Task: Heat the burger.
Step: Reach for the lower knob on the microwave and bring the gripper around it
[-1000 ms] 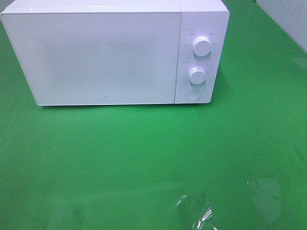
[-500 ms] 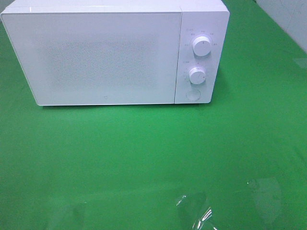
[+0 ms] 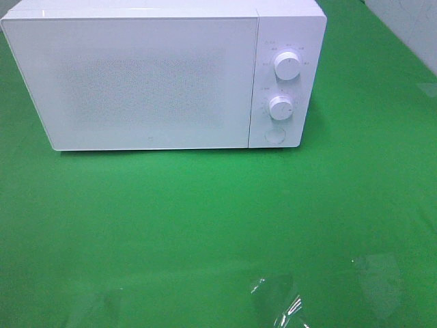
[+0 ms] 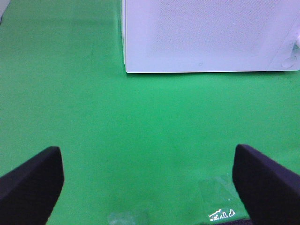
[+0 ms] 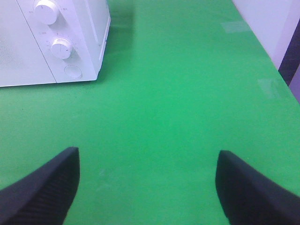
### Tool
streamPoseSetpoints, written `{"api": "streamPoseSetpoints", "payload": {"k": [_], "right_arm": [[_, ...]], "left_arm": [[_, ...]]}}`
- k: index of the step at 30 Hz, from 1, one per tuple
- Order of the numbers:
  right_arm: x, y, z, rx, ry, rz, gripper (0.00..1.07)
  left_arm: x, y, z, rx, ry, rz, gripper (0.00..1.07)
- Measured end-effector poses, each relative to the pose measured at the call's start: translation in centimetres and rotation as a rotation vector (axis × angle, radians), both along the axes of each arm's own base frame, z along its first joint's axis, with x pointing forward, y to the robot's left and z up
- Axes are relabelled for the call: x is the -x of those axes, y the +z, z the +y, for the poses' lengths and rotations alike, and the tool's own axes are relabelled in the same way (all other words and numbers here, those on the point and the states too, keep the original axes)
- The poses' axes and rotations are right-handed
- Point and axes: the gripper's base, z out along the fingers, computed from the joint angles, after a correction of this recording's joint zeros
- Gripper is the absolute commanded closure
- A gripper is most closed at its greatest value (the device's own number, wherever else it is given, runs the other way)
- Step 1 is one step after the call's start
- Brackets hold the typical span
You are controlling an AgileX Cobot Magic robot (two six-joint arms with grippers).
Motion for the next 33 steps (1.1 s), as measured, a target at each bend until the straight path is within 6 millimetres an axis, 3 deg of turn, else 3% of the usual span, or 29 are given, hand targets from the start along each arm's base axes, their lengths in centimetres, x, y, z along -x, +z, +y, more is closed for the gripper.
{"api": "streamPoseSetpoints", "payload": {"k": [33], "right_arm": [[0.17,0.43,-0.01,-0.001,0.000,-0.017,0.31]], "left_arm": [[0.00,0.00,0.00,0.000,0.000,0.000,0.17]]}}
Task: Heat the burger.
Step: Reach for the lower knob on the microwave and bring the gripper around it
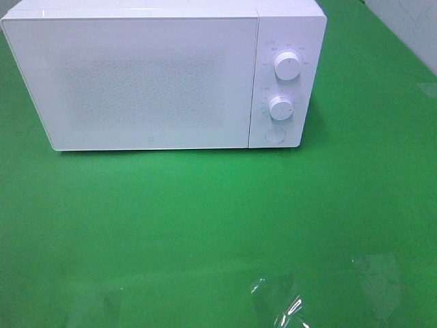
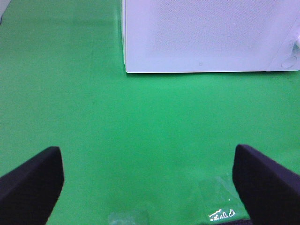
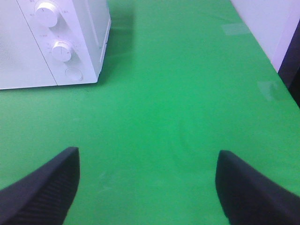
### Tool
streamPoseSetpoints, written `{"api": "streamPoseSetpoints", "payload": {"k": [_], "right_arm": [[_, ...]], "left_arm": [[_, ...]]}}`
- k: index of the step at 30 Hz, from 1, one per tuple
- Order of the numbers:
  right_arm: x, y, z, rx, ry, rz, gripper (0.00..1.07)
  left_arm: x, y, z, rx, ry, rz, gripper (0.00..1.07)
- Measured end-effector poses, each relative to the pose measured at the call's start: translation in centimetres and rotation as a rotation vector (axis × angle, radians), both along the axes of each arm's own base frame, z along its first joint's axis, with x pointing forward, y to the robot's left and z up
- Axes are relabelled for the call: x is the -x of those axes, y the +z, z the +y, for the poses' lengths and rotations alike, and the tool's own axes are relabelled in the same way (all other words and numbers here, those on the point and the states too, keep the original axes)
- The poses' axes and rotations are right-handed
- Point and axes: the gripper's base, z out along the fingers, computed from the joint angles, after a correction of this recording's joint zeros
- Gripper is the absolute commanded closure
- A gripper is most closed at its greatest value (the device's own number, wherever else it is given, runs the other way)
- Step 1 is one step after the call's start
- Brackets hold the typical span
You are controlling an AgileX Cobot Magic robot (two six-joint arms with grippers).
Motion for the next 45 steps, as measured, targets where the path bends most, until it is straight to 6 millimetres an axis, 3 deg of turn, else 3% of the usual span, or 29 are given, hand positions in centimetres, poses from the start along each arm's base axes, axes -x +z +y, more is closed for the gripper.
{"api": "streamPoseSetpoints", "payload": {"k": [5,20,22,25,29,34,38,45], "right_arm": [[-0.7,0.9,0.1,0.002,0.002,0.006,0.31],[-6.0,2.7,0.7,0.011,0.028,-0.049,0.31],[-7.5,2.9,0.9,0.012,0.035,-0.055,0.31],[-7.9,3.0,1.0,0.012,0.037,-0.060,0.31],[-10.3,3.0,1.3,0.014,0.048,-0.063,0.31],[-11.5,2.9,1.4,0.014,0.054,-0.067,0.31],[-13.7,2.5,1.7,0.022,0.064,-0.063,0.31],[-15.9,2.1,2.0,0.025,0.081,-0.107,0.31]], "left_arm": [[0.0,0.0,0.0,0.000,0.000,0.000,0.17],[0.0,0.0,0.0,0.000,0.000,0.000,0.17],[0.0,0.0,0.0,0.000,0.000,0.000,0.17],[0.0,0.0,0.0,0.000,0.000,0.000,0.17],[0.0,0.0,0.0,0.000,0.000,0.000,0.17],[0.0,0.0,0.0,0.000,0.000,0.000,0.17],[0.0,0.0,0.0,0.000,0.000,0.000,0.17],[0.0,0.0,0.0,0.000,0.000,-0.001,0.17]]}}
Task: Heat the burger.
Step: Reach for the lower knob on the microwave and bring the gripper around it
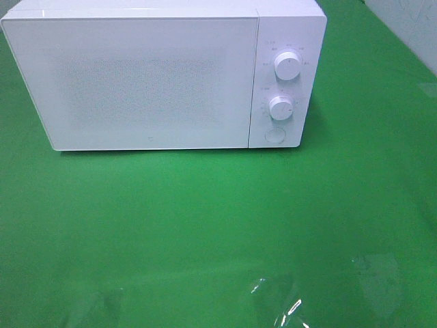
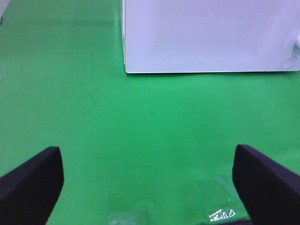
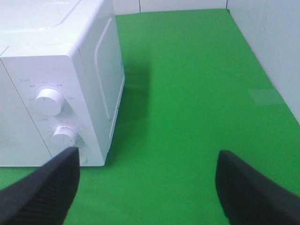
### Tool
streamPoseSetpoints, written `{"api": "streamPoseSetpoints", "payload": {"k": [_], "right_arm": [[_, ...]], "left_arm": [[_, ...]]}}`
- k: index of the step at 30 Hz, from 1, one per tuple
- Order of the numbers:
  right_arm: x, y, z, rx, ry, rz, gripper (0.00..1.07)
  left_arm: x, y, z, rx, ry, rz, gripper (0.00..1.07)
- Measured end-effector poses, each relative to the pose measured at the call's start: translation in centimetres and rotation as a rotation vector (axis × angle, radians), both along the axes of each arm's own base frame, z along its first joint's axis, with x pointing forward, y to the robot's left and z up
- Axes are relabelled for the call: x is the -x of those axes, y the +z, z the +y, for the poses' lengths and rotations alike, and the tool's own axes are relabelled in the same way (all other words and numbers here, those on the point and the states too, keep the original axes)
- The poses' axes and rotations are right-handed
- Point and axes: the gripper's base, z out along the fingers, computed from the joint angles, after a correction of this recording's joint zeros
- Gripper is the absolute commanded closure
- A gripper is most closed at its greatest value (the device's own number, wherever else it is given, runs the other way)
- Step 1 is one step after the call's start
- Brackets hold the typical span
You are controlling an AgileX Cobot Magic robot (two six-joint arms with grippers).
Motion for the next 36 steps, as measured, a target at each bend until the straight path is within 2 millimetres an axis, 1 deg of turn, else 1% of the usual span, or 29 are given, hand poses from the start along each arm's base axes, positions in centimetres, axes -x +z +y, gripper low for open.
{"api": "streamPoseSetpoints", "payload": {"k": [3,5,6,7,8,9,12,14,15,16,19,20,21,23,24,25,26,28,36], "right_arm": [[-0.2,-0.2,0.1,-0.001,0.003,-0.010,0.31],[-0.8,-1.4,0.2,-0.007,0.017,-0.047,0.31],[-0.8,-1.4,0.2,-0.007,0.017,-0.047,0.31],[-1.0,-2.1,0.3,-0.011,0.024,-0.065,0.31],[-1.0,-2.1,0.3,-0.011,0.024,-0.065,0.31],[-1.2,-2.5,0.4,-0.013,0.030,-0.082,0.31],[-1.3,-2.7,0.4,-0.015,0.033,-0.091,0.31],[-2.2,-3.1,0.6,-0.020,0.041,-0.110,0.31],[-2.2,-3.1,0.6,-0.020,0.041,-0.110,0.31],[-2.8,-3.5,0.7,-0.022,0.046,-0.110,0.31],[-3.1,-3.9,0.8,-0.024,0.049,-0.112,0.31],[-3.7,-4.6,0.9,-0.027,0.054,-0.109,0.31],[-3.7,-4.6,0.9,-0.027,0.054,-0.109,0.31],[-4.7,-6.2,1.0,-0.036,0.051,-0.097,0.31],[-4.7,-6.2,1.0,-0.036,0.051,-0.097,0.31],[-5.1,-6.8,0.9,-0.030,0.043,-0.106,0.31],[-5.1,-6.8,0.9,-0.030,0.043,-0.106,0.31],[-5.6,-7.5,0.7,-0.011,0.020,-0.125,0.31],[-6.0,-8.4,0.1,-0.003,-0.048,-0.176,0.31]], "left_arm": [[0.0,0.0,0.0,0.000,0.000,0.000,0.17],[0.0,0.0,0.0,0.000,0.000,0.000,0.17],[0.0,0.0,0.0,0.000,0.000,0.000,0.17],[0.0,0.0,0.0,0.000,0.000,0.000,0.17],[0.0,0.0,0.0,0.000,0.000,0.000,0.17],[0.0,0.0,0.0,0.000,0.000,0.000,0.17],[0.0,0.0,0.0,0.000,0.000,0.000,0.17],[0.0,0.0,0.0,0.000,0.000,0.000,0.17],[0.0,0.0,0.0,0.000,0.000,0.000,0.17],[0.0,0.0,0.0,0.000,0.000,0.000,0.17],[0.0,0.0,0.0,0.000,0.000,0.000,0.17],[0.0,0.0,0.0,0.000,0.000,0.000,0.17],[0.0,0.0,0.0,0.000,0.000,0.000,0.17],[0.0,0.0,0.0,0.000,0.000,0.000,0.17],[0.0,0.0,0.0,0.000,0.000,0.000,0.17],[0.0,0.0,0.0,0.000,0.000,0.000,0.17],[0.0,0.0,0.0,0.000,0.000,0.000,0.17],[0.0,0.0,0.0,0.000,0.000,0.000,0.17],[0.0,0.0,0.0,0.000,0.000,0.000,0.17]]}}
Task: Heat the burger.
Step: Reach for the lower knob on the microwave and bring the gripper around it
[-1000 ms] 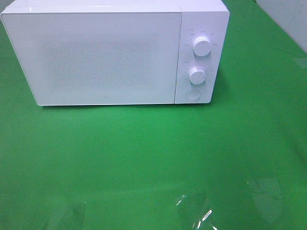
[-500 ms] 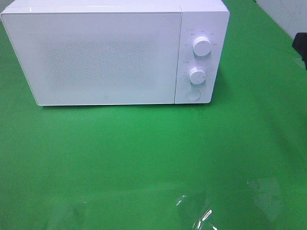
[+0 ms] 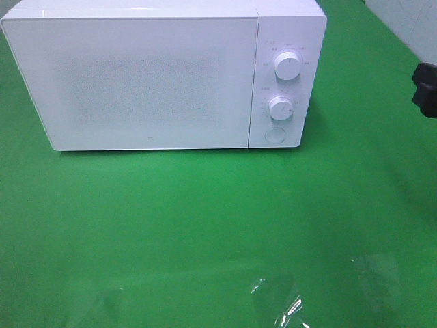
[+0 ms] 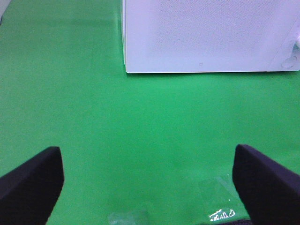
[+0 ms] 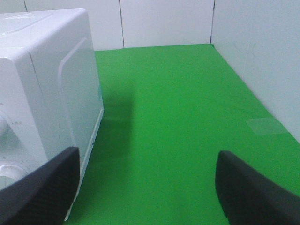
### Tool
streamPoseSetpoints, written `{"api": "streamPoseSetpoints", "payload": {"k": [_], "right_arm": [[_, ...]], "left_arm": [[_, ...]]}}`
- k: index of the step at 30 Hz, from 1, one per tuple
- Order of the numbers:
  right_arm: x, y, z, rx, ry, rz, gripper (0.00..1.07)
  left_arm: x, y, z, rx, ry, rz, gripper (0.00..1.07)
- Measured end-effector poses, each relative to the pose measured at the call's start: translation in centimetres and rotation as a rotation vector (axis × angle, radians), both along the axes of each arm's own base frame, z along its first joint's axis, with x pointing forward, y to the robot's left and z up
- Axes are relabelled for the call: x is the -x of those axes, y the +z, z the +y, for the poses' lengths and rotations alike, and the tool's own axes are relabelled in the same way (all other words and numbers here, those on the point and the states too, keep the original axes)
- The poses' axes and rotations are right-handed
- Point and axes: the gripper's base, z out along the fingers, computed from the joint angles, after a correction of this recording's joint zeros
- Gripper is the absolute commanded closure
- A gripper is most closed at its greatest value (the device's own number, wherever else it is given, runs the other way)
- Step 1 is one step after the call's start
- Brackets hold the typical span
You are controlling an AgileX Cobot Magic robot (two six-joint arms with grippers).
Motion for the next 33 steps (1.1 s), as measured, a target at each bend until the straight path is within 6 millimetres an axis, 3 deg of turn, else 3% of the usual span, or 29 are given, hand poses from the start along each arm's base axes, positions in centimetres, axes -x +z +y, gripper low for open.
{"api": "streamPoseSetpoints", "payload": {"k": [11,33], "right_arm": [[0.1,-2.0,1.6,0.082,-0.031,-0.004,0.31],[1.7,-4.9,8.2,0.113,-0.009,0.007,0.31]], "left_arm": [[0.0,0.0,0.0,0.000,0.000,0.000,0.17],[0.0,0.0,0.0,0.000,0.000,0.000,0.17]]}}
